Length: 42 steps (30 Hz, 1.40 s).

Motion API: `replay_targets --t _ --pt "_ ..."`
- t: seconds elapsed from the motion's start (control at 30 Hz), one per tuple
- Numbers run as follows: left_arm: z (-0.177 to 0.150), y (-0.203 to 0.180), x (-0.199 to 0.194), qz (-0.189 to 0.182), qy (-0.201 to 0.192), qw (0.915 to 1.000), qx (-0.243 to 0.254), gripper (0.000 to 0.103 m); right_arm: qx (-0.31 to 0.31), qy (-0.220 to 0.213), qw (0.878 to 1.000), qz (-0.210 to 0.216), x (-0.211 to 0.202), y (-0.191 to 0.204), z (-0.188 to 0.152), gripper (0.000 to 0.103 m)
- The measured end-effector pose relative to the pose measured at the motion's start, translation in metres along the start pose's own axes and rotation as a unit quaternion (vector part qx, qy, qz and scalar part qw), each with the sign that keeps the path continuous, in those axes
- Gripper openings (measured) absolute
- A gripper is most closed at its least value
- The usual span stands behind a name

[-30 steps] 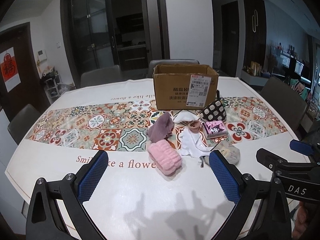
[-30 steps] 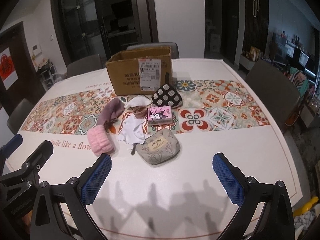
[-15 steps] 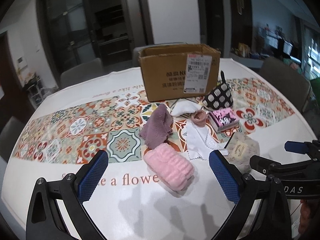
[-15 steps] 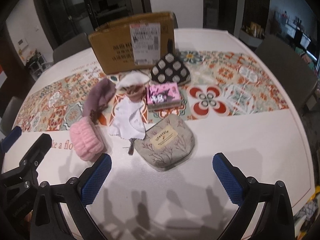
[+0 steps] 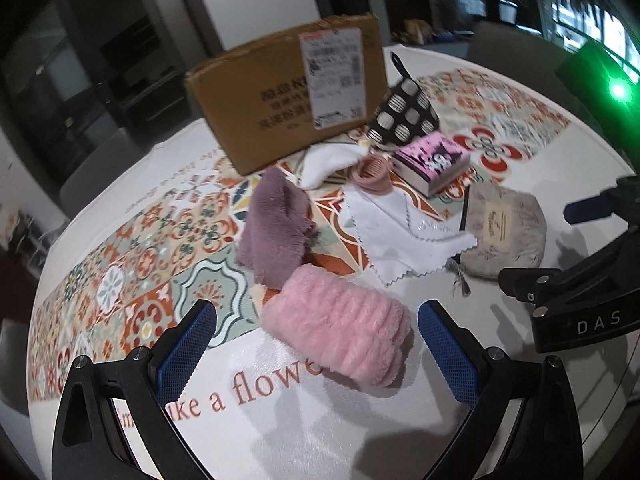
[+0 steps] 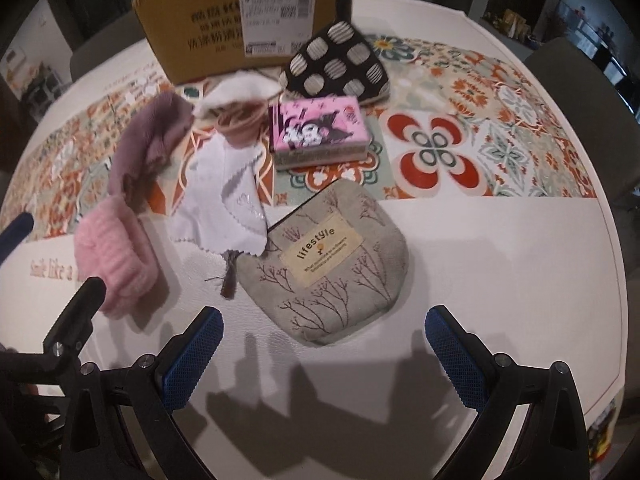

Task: Organize soft objects
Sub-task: 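Grasp the pink fluffy roll with the left tool while the right tool grasps the grey pouch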

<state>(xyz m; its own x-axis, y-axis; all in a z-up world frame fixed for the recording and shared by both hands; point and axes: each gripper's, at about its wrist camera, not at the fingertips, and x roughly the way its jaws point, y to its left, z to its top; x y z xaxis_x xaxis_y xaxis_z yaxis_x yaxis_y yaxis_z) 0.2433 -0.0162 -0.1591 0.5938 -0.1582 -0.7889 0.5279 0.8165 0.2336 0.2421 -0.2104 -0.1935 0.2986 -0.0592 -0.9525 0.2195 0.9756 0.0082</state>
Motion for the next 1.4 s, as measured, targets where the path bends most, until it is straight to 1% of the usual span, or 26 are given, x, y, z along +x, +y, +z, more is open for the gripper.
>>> replay_targets --t 0.1,0.23,0.33,0.4,0.53,0.6,0.63,0.77,0.87,0.93,1.0,1.07,1.1,1.13,1.2,1.27,1.3,1.33,1.4 --pt "0.000 -0.001 0.016 -0.021 0.016 0.9996 0.008 0.103 -0.008 0.015 1.000 -0.004 0.010 0.004 0.004 0.102" --pt "-0.001 -0.001 0.031 -0.031 0.027 0.9991 0.006 0.103 -0.014 0.023 1.000 -0.016 0.021 0.007 0.011 0.102" --pt "-0.002 0.001 0.040 -0.040 0.034 0.9986 -0.004 0.099 -0.015 0.027 0.999 -0.021 0.030 0.008 0.015 0.102" --pt "-0.002 0.000 0.043 -0.043 0.037 0.9984 -0.008 0.092 -0.015 0.030 0.999 -0.021 0.035 0.009 0.017 0.102" --pt "-0.003 -0.001 0.045 -0.045 0.040 0.9979 -0.022 0.085 -0.019 0.032 0.999 -0.013 0.040 0.010 0.017 0.102" --pt "-0.003 -0.001 0.045 -0.045 0.043 0.9976 -0.030 0.079 -0.023 0.032 0.999 -0.008 0.043 0.010 0.018 0.102" --pt "-0.004 -0.001 0.044 -0.042 0.043 0.9974 -0.038 0.078 -0.026 0.032 0.999 -0.006 0.044 0.010 0.017 0.101" --pt "-0.004 -0.002 0.040 -0.030 0.045 0.9961 -0.069 0.065 -0.043 0.029 0.999 0.005 0.047 0.011 0.015 0.100" --pt "-0.007 -0.002 0.035 -0.024 0.049 0.9930 -0.105 0.056 -0.060 0.025 0.998 0.015 0.048 0.012 0.015 0.096" --pt "-0.008 -0.003 0.032 -0.018 0.051 0.9910 -0.122 0.051 -0.073 0.021 0.997 0.019 0.046 0.012 0.016 0.092" --pt "-0.009 -0.006 0.028 -0.012 0.050 0.9900 -0.131 0.043 -0.085 0.016 0.996 0.023 0.045 0.011 0.015 0.089" --pt "-0.009 -0.008 0.024 -0.009 0.050 0.9887 -0.141 0.038 -0.096 0.011 0.995 0.027 0.042 0.007 0.013 0.085" --pt "-0.009 -0.010 0.023 -0.008 0.051 0.9880 -0.146 0.037 -0.100 0.009 0.995 0.028 0.041 0.006 0.012 0.080" --pt "-0.009 -0.012 0.021 -0.007 0.052 0.9873 -0.150 0.036 -0.103 0.005 0.994 0.031 0.040 0.005 0.011 0.069" --pt "-0.008 -0.016 0.019 -0.005 0.053 0.9866 -0.154 0.034 -0.108 -0.002 0.994 0.035 0.034 0.002 0.007 0.061" --pt "-0.008 -0.019 0.016 -0.004 0.052 0.9858 -0.160 0.032 -0.114 -0.003 0.993 0.040 0.033 0.000 0.006 0.055" --pt "-0.007 -0.020 0.015 -0.007 0.051 0.9852 -0.164 0.031 -0.115 -0.004 0.992 0.043 0.031 -0.005 0.004 0.045" --pt "-0.007 -0.022 0.013 -0.011 0.049 0.9845 -0.168 0.031 -0.114 -0.005 0.992 0.048 0.029 -0.009 0.003 0.039" --pt "-0.006 -0.025 0.011 -0.020 0.048 0.9832 -0.175 0.030 -0.109 0.000 0.992 0.061 0.029 -0.012 0.003 0.034"
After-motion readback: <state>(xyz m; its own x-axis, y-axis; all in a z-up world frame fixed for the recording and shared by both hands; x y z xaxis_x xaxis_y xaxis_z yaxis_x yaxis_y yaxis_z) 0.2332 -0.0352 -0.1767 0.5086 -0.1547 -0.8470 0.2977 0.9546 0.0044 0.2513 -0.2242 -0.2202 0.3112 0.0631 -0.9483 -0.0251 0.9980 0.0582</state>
